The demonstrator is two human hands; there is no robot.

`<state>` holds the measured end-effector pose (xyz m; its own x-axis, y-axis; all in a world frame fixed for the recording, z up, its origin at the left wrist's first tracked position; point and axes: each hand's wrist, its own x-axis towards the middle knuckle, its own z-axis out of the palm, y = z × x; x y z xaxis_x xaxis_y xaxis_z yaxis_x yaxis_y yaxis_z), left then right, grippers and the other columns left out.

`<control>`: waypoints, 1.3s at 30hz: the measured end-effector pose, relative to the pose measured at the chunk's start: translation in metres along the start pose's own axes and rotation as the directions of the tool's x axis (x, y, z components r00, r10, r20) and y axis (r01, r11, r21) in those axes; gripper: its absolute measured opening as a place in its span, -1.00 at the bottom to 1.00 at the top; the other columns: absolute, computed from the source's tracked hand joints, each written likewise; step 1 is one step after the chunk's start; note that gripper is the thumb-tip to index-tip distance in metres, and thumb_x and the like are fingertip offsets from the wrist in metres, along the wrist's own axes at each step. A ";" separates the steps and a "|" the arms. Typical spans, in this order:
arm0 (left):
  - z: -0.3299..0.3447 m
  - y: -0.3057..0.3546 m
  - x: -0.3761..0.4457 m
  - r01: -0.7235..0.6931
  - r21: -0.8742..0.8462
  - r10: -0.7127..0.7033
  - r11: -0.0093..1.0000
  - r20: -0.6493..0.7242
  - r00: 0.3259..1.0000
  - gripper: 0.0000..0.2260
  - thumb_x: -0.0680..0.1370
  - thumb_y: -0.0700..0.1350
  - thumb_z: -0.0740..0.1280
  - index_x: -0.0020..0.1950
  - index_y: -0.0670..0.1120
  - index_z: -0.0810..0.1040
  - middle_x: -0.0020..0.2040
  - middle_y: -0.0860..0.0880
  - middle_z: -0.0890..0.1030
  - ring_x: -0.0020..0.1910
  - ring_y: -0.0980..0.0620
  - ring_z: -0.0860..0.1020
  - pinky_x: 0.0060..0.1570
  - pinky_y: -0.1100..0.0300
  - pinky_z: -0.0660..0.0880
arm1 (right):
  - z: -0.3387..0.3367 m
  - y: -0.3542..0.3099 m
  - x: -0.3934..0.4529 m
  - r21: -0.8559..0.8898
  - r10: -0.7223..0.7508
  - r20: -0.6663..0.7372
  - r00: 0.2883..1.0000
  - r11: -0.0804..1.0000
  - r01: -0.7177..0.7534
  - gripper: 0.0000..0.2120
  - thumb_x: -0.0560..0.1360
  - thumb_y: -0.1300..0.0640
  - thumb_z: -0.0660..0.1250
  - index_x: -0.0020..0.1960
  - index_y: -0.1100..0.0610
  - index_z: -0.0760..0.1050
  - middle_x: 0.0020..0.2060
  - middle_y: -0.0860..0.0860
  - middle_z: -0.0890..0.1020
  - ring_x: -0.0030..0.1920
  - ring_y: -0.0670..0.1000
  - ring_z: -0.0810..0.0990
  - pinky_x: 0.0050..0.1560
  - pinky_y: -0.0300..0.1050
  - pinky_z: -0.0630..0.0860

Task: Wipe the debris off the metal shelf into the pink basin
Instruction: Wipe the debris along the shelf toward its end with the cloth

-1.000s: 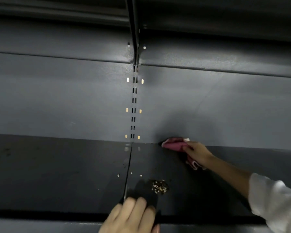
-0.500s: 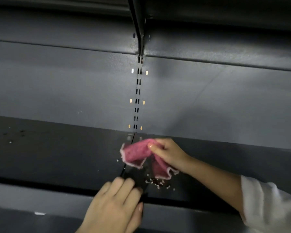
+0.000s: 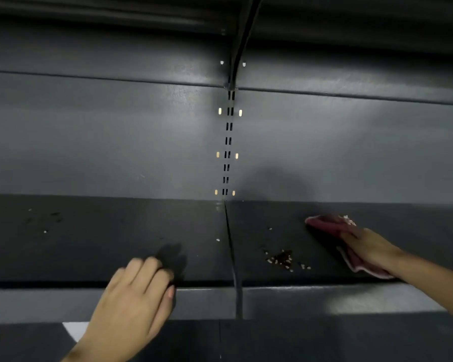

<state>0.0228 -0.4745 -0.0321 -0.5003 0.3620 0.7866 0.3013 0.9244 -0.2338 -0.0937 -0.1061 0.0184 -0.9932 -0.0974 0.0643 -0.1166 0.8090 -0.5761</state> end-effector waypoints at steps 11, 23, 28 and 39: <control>0.008 -0.009 -0.008 0.026 -0.116 -0.037 0.993 -0.097 0.995 -0.75 0.39 -0.08 0.18 -0.42 -0.12 0.55 -0.41 -0.08 0.54 -0.28 -0.02 0.27 -0.31 0.11 0.23 | 0.083 -0.119 -0.013 0.020 0.132 -0.096 0.987 0.991 -0.131 -0.63 0.58 0.23 -0.02 0.29 0.04 0.42 0.29 0.07 0.47 0.19 0.00 0.50 0.21 -0.27 0.31; 0.010 -0.010 -0.007 0.032 -0.118 -0.046 0.993 -0.121 0.992 -0.76 0.33 -0.05 0.18 -0.45 -0.09 0.57 -0.41 -0.08 0.59 -0.25 -0.02 0.30 -0.31 0.13 0.22 | 0.170 -0.228 0.023 0.255 0.085 -0.168 0.982 0.966 -0.040 -0.69 0.59 0.22 -0.01 0.08 0.35 0.45 0.10 0.27 0.58 0.09 0.17 0.56 -0.16 -0.19 0.38; 0.007 -0.011 -0.008 0.047 -0.167 -0.063 0.985 -0.089 0.994 -0.76 0.31 -0.04 0.19 -0.41 -0.08 0.60 -0.40 -0.04 0.59 -0.25 0.02 0.30 -0.31 0.17 0.24 | 0.139 -0.225 0.045 0.533 0.135 -0.150 0.979 0.845 -0.035 -0.68 0.58 0.19 0.05 0.13 0.34 0.48 -0.07 0.17 0.60 -0.15 0.11 0.57 -0.22 -0.12 0.48; 0.008 -0.010 -0.007 0.032 -0.137 -0.039 0.990 -0.048 0.998 -0.76 0.31 -0.03 0.18 -0.44 -0.03 0.60 -0.40 0.00 0.61 -0.27 0.06 0.30 -0.30 0.17 0.25 | 0.037 -0.043 0.041 0.180 0.335 -0.367 0.868 0.941 -0.287 -0.70 0.56 0.17 0.09 -0.02 0.30 0.56 0.05 0.37 0.60 0.01 0.22 0.59 -0.04 0.09 0.47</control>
<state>0.0168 -0.4848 -0.0395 -0.4718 0.3195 0.8218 0.3937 0.9103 -0.1278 -0.1292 -0.1657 0.0157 -0.9026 0.3990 0.1614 0.1761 0.6846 -0.7074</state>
